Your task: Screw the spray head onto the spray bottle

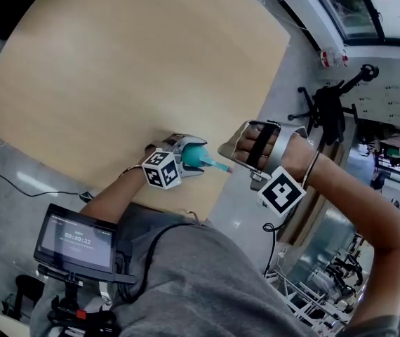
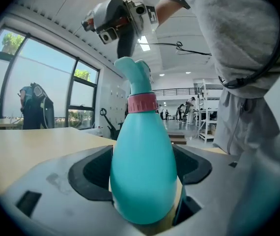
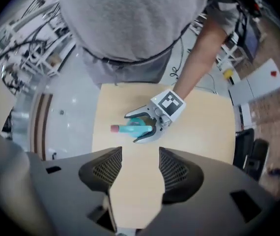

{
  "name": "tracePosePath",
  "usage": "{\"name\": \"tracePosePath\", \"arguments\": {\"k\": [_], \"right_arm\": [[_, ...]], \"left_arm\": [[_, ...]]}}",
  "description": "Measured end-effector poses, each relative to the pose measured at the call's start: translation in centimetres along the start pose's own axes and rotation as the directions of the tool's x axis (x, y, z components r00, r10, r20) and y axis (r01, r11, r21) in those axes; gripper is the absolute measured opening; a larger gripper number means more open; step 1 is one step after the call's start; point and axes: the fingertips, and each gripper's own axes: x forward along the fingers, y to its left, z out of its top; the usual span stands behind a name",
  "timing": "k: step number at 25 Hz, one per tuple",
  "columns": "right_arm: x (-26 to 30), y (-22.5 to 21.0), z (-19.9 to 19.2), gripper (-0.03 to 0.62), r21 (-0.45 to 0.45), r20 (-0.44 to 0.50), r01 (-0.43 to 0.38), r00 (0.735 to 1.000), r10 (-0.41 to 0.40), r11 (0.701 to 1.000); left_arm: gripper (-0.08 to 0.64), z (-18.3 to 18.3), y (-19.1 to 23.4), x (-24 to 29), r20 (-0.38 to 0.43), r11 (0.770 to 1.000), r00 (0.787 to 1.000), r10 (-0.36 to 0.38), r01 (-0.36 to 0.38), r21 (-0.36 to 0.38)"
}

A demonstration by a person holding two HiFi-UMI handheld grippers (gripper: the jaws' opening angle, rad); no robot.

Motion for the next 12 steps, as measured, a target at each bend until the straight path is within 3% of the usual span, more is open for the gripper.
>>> {"name": "tracePosePath", "arguments": {"k": [2,6,10,12], "right_arm": [[0.8,-0.1,-0.4,0.218,-0.162,0.011,-0.012,1.000,0.014,0.987],[2.7,1.3,0.6,0.218,-0.449,0.047,-0.025,0.998,0.052,0.893],[4.8,1.1,0.7,0.218,-0.569,0.048,-0.018,0.997,0.056,0.822],[5.9,1.1,1.2,0.218,-0.585,0.047,-0.045,0.995,0.089,0.809]], "left_arm": [[0.370,0.1,0.1,-0.4,0.004,0.999,0.999,-0.036,0.036,-0.016],[0.370,0.6,0.6,-0.5,0.004,0.996,0.996,-0.087,0.087,-0.024],[0.371,0.7,0.7,-0.6,0.001,0.993,0.994,-0.112,0.112,-0.028],[0.371,0.4,0.4,-0.8,-0.002,0.993,0.994,-0.112,0.112,-0.030]]}}
